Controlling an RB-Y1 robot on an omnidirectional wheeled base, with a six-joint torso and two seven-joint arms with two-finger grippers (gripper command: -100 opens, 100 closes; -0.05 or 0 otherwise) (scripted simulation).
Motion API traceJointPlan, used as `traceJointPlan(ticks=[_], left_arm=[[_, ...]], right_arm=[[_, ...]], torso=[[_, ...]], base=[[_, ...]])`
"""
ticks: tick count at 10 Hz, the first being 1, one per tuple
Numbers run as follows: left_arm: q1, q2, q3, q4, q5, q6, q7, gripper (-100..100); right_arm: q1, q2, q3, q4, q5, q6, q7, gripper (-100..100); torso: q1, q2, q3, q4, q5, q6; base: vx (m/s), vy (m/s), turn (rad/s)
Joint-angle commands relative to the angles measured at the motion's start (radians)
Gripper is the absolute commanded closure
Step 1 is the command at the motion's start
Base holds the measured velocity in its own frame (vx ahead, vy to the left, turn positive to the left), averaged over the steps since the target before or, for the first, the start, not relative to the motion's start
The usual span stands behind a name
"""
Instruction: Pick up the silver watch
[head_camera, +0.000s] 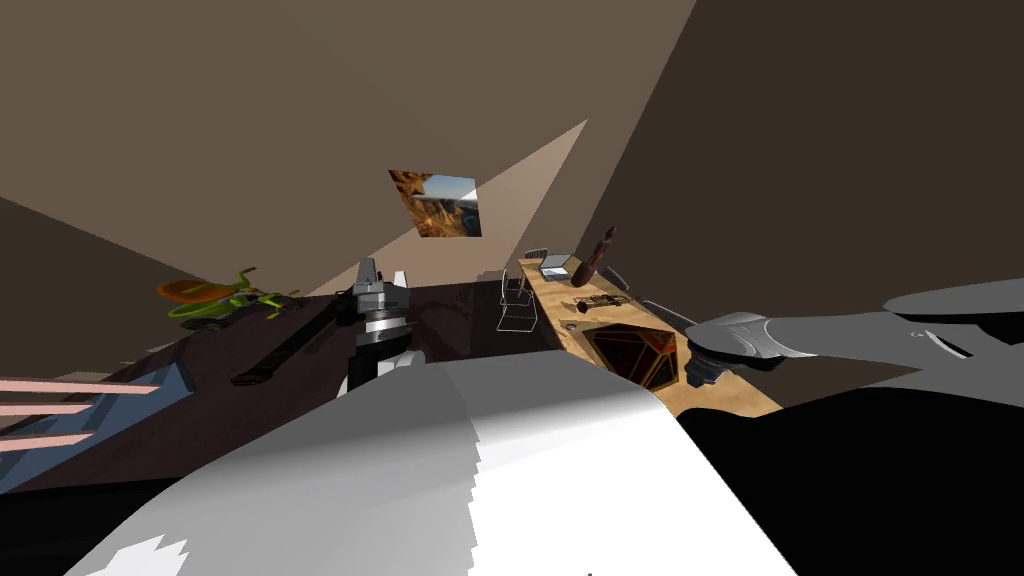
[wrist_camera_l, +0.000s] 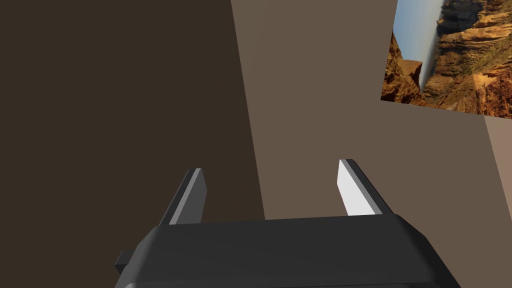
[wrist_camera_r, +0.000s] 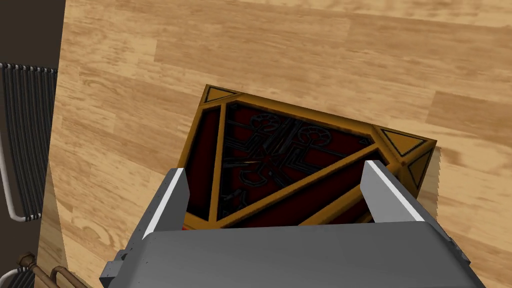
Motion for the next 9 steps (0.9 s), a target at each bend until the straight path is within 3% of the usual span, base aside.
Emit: traceJointPlan(ticks=[1,2,3,4,5,7,8,9], left_arm=[[0.0,0.0,0.0,0.0,0.0,0.0,0.0,0],[0.0,0.0,0.0,0.0,0.0,0.0,0.0,0],[0.0,0.0,0.0,0.0,0.0,0.0,0.0,0],[0.0,0.0,0.0,0.0,0.0,0.0,0.0,0],[0.0,0.0,0.0,0.0,0.0,0.0,0.0,0],[0.0,0.0,0.0,0.0,0.0,0.0,0.0,0],[0.0,0.0,0.0,0.0,0.0,0.0,0.0,0],[0.0,0.0,0.0,0.0,0.0,0.0,0.0,0]], right_arm=[[-0.004,0.003,-0.002,-0.003,0.03,-0.006,-0.001,-100],[0.044,-0.045,-0.024,0.038,0.073,-0.018,-0.051,-100],[0.057,-0.055,-0.024,0.038,0.114,-0.018,-0.052,-100],[0.057,-0.089,-0.024,0.038,0.114,-0.018,-0.052,-100],[0.109,-0.124,-0.046,0.077,0.157,-0.03,-0.101,-100],[0.118,-0.195,-0.046,0.077,0.189,-0.03,-0.101,-100],[0.118,-0.195,-0.046,0.077,0.194,-0.03,-0.101,-100],[0.178,-0.251,-0.068,0.115,0.221,-0.042,-0.143,-100]], torso=[[0.0,0.0,0.0,0.0,0.0,0.0],[0.0,0.0,0.0,0.0,0.0,0.0],[0.0,0.0,0.0,0.0,0.0,-0.002],[-0.001,0.001,0.0,0.0,0.0,0.0],[0.0,0.001,0.0,0.0,0.0,0.0],[-0.001,0.001,0.0,0.0,0.0,-0.001],[0.0,0.0,0.0,0.0,0.0,0.0],[0.0,0.0,0.0,0.0,0.0,0.0]], base=[[0.0,0.0,0.0],[-0.027,-0.005,0.252],[-0.036,-0.015,0.131],[-0.02,-0.008,-0.043],[-0.032,-0.005,0.161],[-0.028,-0.012,0.08],[-0.003,0.0,-0.022],[-0.028,-0.007,0.179]])
